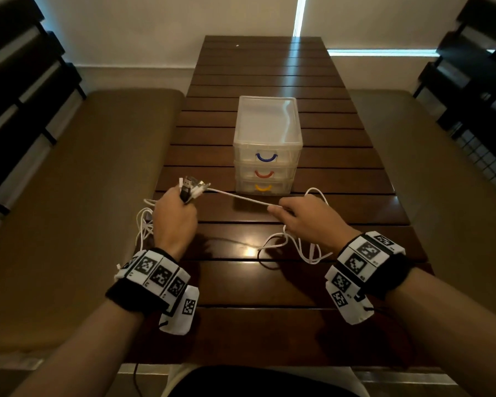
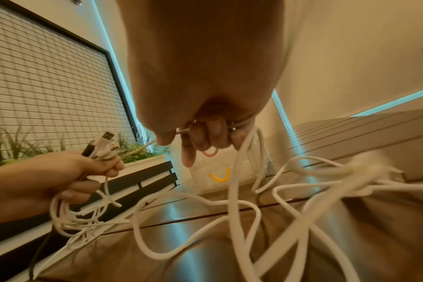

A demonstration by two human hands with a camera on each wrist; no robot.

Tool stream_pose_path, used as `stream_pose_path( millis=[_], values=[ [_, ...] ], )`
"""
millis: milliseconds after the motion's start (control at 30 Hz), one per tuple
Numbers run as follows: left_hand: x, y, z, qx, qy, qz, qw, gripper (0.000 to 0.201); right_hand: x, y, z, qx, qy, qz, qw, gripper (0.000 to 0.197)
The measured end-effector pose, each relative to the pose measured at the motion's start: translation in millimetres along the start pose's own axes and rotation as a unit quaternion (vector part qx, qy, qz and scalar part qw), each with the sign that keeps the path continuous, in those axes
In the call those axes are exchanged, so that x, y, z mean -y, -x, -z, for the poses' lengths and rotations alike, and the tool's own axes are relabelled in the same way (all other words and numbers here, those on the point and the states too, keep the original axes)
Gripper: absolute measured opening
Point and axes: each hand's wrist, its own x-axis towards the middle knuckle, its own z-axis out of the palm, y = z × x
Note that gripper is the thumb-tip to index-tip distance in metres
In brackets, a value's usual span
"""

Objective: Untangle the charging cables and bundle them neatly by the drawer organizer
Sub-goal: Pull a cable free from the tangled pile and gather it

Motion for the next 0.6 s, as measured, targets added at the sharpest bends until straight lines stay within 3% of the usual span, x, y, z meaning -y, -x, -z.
stream_pose_path(
  millis=[233, 367, 467, 600],
  values=[
    [-6.3, 23.8, -16.1, 0.072, -0.008, -0.152, 0.986, 0.074, 16.1, -1.3, -12.7, 0.083, 0.092, 0.008, 0.992, 0.047],
    [-12.2, 35.3, -20.2, 0.115, -0.058, -0.182, 0.975, 0.085, 25.7, -5.5, -21.2, 0.083, 0.07, -0.035, 0.994, 0.046],
    [-13.1, 40.2, -18.9, 0.128, -0.069, -0.193, 0.97, 0.094, 32.2, -6.5, -23.6, 0.103, 0.03, -0.074, 0.991, 0.034],
    [-14.6, 39.6, -16.2, 0.145, -0.096, -0.152, 0.973, 0.083, 34.6, -3.7, -22.4, 0.077, 0.024, -0.165, 0.983, 0.015]
  ],
)
